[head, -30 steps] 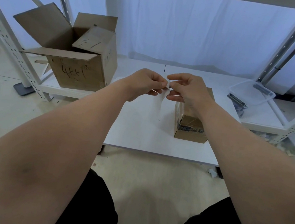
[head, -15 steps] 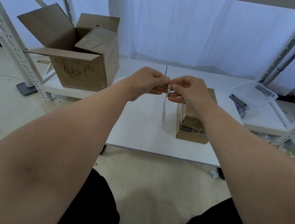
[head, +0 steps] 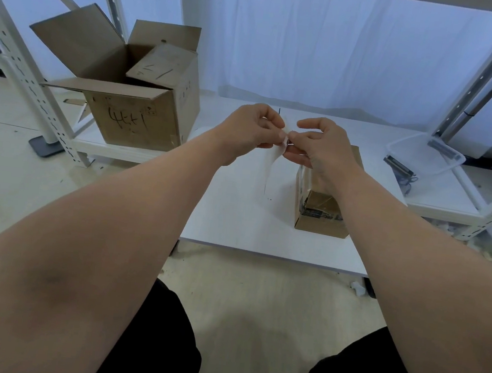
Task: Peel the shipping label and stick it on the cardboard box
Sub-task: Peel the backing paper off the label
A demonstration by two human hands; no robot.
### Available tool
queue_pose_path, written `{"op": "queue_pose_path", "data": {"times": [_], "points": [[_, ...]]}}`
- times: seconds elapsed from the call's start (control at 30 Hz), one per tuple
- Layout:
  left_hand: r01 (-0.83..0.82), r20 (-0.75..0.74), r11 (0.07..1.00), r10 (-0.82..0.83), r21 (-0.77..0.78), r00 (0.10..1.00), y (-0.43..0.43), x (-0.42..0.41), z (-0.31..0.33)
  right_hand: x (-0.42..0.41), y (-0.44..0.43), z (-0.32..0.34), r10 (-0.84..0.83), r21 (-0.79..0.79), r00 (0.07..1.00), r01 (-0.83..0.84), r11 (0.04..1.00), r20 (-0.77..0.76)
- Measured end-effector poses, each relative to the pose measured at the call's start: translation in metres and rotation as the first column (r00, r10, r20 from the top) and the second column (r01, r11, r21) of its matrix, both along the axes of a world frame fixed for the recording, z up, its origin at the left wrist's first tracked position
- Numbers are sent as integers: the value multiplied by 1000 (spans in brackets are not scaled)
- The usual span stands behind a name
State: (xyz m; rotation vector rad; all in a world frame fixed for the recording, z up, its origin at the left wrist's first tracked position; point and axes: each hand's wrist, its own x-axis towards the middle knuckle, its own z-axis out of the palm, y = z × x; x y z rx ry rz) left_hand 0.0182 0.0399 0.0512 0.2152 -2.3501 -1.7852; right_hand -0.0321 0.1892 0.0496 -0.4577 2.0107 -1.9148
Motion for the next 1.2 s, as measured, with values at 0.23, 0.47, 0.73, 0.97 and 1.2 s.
{"op": "queue_pose_path", "data": {"times": [0.23, 0.47, 0.73, 0.97, 1.2], "points": [[-26, -41, 999, 25, -35, 999, 7, -1, 3, -2, -1, 1, -4, -92, 998, 9, 996, 61], [-55, -50, 998, 54, -18, 997, 9, 0, 5, -4, 0, 1, 54, -190, 989, -27, 981, 138], [-124, -19, 991, 123, -53, 992, 11, 1, 6, -5, -3, 2, 49, -188, 976, -8, 982, 214], [-135, 14, 987, 137, -81, 990, 12, 2, 4, -3, -3, -1, 53, -12, 996, -52, 999, 77], [-158, 29, 984, 161, -88, 987, 13, 1, 3, -3, -5, -4, 22, 57, 999, -19, 998, -48]]}}
